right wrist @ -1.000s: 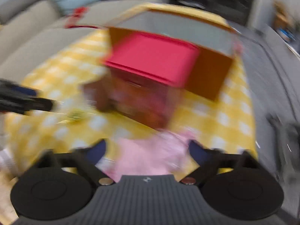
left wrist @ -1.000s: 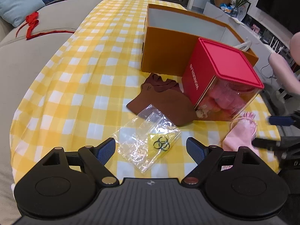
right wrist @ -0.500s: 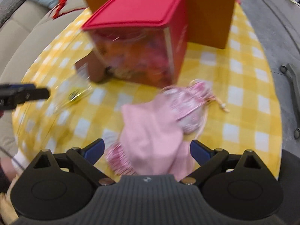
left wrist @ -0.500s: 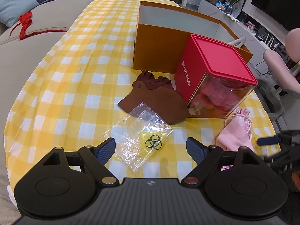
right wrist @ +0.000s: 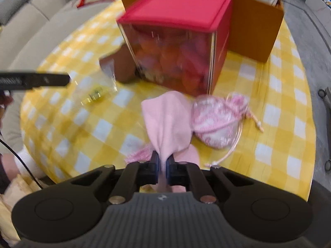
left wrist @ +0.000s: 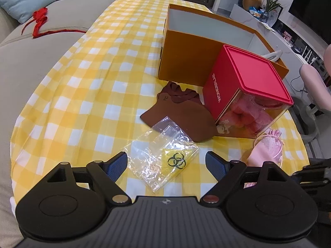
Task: Organize soft objects
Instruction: 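Grasp the clear plastic bag of rings with the left gripper while the right holds the pink cloth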
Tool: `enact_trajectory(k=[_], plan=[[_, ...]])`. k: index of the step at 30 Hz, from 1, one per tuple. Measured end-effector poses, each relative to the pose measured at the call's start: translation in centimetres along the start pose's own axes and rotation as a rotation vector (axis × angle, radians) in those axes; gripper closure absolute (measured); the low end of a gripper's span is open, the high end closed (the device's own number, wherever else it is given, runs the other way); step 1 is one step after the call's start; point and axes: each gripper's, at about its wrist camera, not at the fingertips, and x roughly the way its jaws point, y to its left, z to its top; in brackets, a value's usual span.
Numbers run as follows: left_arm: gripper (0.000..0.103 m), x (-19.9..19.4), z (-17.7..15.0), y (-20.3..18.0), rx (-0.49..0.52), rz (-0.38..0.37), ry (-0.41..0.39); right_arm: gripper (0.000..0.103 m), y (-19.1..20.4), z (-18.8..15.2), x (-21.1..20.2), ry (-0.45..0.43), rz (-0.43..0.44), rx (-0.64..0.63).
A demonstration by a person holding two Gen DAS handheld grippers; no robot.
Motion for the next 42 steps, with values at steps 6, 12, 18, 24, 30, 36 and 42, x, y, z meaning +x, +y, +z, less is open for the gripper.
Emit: enact_trajectory(k=[6, 12, 18, 24, 30, 36, 42], plan=[[0.003, -0.1, -0.1, -0.2, 0.008, -0.005, 0.009, 0.099, -0.2, 1.3, -4.3, -0.122, 0.112, 0.041], [0.003, 1.1, -0.6, -0.4, 0.063, -0.039, 0.037, 0.098, 1.2, 3.6, -8.9, -0.304, 0.345, 0.092], [0.003, 3.0, -1.2, -0.5, 0.195, -0.102, 0.034, 0.098, 3.2, 5.9, -3.3, -0.215, 0.305, 0.033], [0.003, 4.8, -1.1, -0.8, 0.299, -0.160, 0.071, 0.098, 3.7, 6.1, 3.0, -0.087, 0.233, -0.005], [0.003, 6.8, 0.5, -0.9, 0.351, -0.111, 0.062, 0.097, 3.6, 5.1, 5.0, -0.030, 0.211, -0.016], [0.005, 8.3, 1.2, -0.9, 0.380, -0.148, 0.079, 0.095, 3.2, 4.8, 5.4, -0.019, 0.206, -0.011], [0.029, 7.9, 1.2, 0.2, 0.345, -0.163, 0.055, 0.094, 2.9, 4.7, 5.7, 0.004, 0.198, -0.011]])
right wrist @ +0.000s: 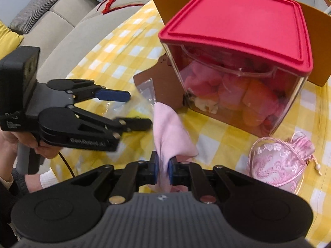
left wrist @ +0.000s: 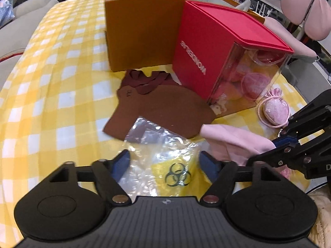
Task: Organize soft objects
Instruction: 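Grasp the clear plastic bag of rings with the left gripper while the right holds the pink cloth, then lift the pink cloth and plastic bag and carry both over the orange box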
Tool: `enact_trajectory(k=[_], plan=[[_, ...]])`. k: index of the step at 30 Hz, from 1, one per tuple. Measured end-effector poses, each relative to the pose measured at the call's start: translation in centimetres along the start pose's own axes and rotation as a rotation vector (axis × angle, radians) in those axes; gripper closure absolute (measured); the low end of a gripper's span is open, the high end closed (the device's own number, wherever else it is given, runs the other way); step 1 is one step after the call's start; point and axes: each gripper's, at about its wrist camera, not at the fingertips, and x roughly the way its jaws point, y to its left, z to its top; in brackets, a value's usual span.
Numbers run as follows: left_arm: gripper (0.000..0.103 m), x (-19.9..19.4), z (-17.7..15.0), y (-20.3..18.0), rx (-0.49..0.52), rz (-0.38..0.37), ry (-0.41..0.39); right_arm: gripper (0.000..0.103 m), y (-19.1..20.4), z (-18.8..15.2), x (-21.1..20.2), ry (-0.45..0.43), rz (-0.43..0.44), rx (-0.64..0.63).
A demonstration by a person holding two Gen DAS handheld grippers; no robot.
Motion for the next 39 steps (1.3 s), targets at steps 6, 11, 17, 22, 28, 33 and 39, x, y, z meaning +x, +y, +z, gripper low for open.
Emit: enact_trajectory(k=[6, 11, 17, 22, 28, 33, 39], plan=[[0.068, -0.6, -0.6, 0.0, -0.003, 0.060, -0.024, 0.094, -0.1, -0.5, 0.2, 0.010, -0.012, -0.006], [0.100, -0.9, 0.0, 0.3, -0.053, 0.090, 0.039, 0.094, 0.1, -0.8, 0.1, 0.012, -0.013, -0.014], [0.102, -1.5, -0.1, 0.7, -0.132, 0.125, 0.049, 0.094, 0.2, -1.1, 0.2, 0.006, -0.017, -0.013], [0.102, -2.5, 0.3, 2.2, -0.281, 0.111, 0.063, 0.094, 0.5, -0.9, -0.9, -0.021, -0.019, -0.021], [0.102, -4.7, 1.9, 2.3, -0.354, 0.142, 0.036, 0.094, 0.1, -1.0, -2.4, -0.058, -0.011, -0.007], [0.102, -6.5, 3.0, 2.5, -0.407, 0.151, -0.014, 0.094, 0.5, -1.0, -4.6, -0.107, 0.009, 0.001], [0.101, -8.1, 4.4, 3.0, -0.484, 0.132, -0.085, 0.094, 1.5, 0.0, -8.6, -0.195, 0.038, -0.024]])
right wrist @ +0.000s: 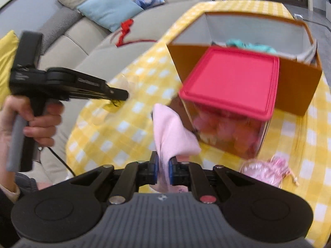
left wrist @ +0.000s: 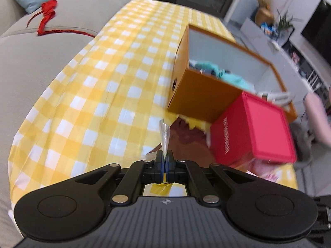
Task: Organize soft objects
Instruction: 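Lift the pink cloth and plastic bag and carry both over the orange box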
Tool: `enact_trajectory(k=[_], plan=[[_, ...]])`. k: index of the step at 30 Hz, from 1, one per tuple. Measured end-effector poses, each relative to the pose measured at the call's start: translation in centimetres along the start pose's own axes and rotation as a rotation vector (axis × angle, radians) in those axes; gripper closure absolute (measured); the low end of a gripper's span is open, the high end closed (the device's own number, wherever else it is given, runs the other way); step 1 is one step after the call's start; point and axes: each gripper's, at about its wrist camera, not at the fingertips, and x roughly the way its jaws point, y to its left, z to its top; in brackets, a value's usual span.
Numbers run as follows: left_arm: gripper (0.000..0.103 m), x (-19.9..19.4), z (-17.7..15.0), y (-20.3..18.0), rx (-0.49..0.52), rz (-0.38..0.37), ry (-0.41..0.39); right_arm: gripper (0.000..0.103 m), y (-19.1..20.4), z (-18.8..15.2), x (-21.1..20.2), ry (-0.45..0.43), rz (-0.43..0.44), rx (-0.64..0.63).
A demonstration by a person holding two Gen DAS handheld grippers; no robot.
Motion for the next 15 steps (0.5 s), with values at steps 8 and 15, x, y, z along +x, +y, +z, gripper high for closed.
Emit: enact_trajectory(k=[8, 15], plan=[[0.101, -2.5, 2.0, -0.9, -0.104, -0.015, -0.101, 0.094, 0.4, 3.4, -4.9, -0.147, 0.038, -0.019], [0.101, -4.3, 4.1, -5.3, -0.108, -0.007, -0.191, 0.094, -1.5, 7.6, -7.1, -0.250, 0.039, -0.007]])
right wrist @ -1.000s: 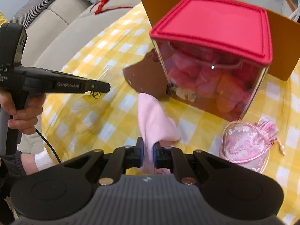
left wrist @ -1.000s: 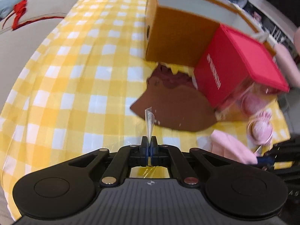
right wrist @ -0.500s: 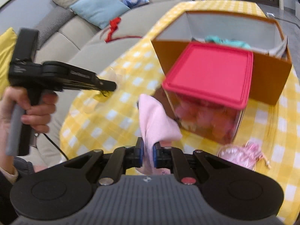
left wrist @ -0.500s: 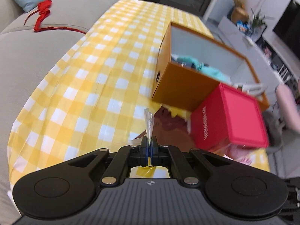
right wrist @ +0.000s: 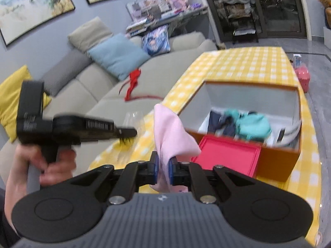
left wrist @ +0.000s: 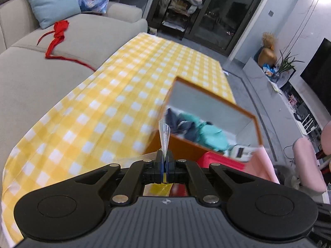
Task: Organize soft objects
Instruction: 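Lift the pink cloth and plastic bag and carry both over the orange box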
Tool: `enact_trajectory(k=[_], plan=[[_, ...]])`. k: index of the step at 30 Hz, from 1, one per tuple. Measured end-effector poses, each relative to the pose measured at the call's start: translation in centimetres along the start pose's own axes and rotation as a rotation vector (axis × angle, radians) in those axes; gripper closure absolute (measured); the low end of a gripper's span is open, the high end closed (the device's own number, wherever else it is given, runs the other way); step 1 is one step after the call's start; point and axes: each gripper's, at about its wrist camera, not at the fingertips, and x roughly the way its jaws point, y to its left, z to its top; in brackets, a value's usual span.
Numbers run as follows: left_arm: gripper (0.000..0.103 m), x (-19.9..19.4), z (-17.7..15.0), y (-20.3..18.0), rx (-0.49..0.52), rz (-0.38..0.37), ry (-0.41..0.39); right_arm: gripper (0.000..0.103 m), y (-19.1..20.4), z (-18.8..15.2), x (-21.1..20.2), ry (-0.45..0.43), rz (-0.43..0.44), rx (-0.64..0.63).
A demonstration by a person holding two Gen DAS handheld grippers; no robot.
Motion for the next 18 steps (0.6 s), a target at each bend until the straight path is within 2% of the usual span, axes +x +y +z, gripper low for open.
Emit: enact_trajectory(k=[3, 5, 11, 18], plan=[[0.101, 0.0, 0.0, -2.4, 0.029, 0.018, -0.026, 0.094, -1.1, 2.3, -0.4, -0.052, -0.009, 0.002], [0.102, 0.3, -0.1, -3.2, 0.011, 0.021, -0.031, 0.094, -1.9, 3.9, -0.5, -0.078, -0.027, -0.015], [0.102, 1.5, 0.0, -5.5, -0.012, -0.019, -0.043, 0.094, -5.7, 8.3, 0.1, -0.154, -0.049, -0.043], [0.102, 6.3, 1.2, -8.5, 0.064, -0.026, -0.026, 0.094, -12.0, 9.7, 3.0, -0.173, -0.044, 0.038]])
